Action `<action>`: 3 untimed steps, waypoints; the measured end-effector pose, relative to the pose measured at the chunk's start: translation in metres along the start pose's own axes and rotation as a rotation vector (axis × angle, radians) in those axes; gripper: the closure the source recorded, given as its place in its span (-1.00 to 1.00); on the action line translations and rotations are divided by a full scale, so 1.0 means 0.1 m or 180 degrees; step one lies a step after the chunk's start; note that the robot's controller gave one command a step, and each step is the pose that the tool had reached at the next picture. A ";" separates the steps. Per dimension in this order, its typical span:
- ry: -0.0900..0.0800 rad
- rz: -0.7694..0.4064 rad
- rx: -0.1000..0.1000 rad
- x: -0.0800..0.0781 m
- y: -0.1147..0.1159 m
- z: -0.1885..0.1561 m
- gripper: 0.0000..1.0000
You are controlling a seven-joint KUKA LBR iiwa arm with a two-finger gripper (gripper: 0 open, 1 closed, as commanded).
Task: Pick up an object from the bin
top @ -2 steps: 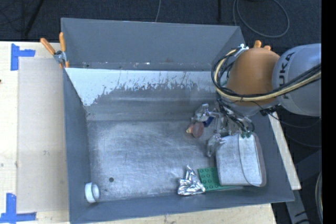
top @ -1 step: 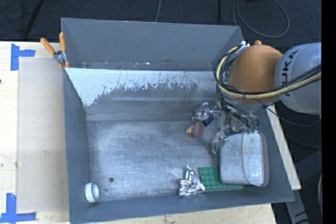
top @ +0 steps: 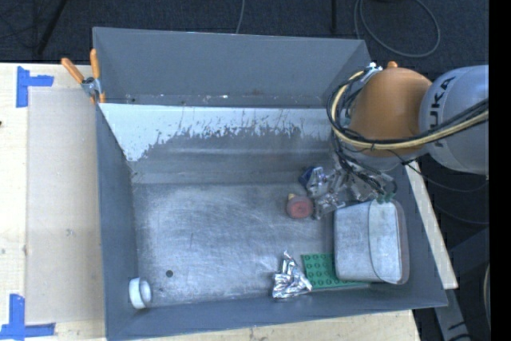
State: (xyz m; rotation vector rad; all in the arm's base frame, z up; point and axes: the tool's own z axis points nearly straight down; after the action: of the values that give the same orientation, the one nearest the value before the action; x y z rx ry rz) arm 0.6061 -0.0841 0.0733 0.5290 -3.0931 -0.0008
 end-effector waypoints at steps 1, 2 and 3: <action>-0.0041 -0.0028 0.0016 0.02 0.12 -1.58 1.00; -0.0017 -0.0016 0.0002 0.04 0.11 -1.53 -1.00; 0.0021 -0.0331 -0.0020 0.69 0.24 -0.58 -1.00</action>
Offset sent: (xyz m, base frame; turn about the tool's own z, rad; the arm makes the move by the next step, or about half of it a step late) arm -0.0079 0.0083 0.1533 -0.0120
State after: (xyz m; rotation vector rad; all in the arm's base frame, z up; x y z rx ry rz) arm 0.5334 -0.0847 0.1312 0.6874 -3.0540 -0.0092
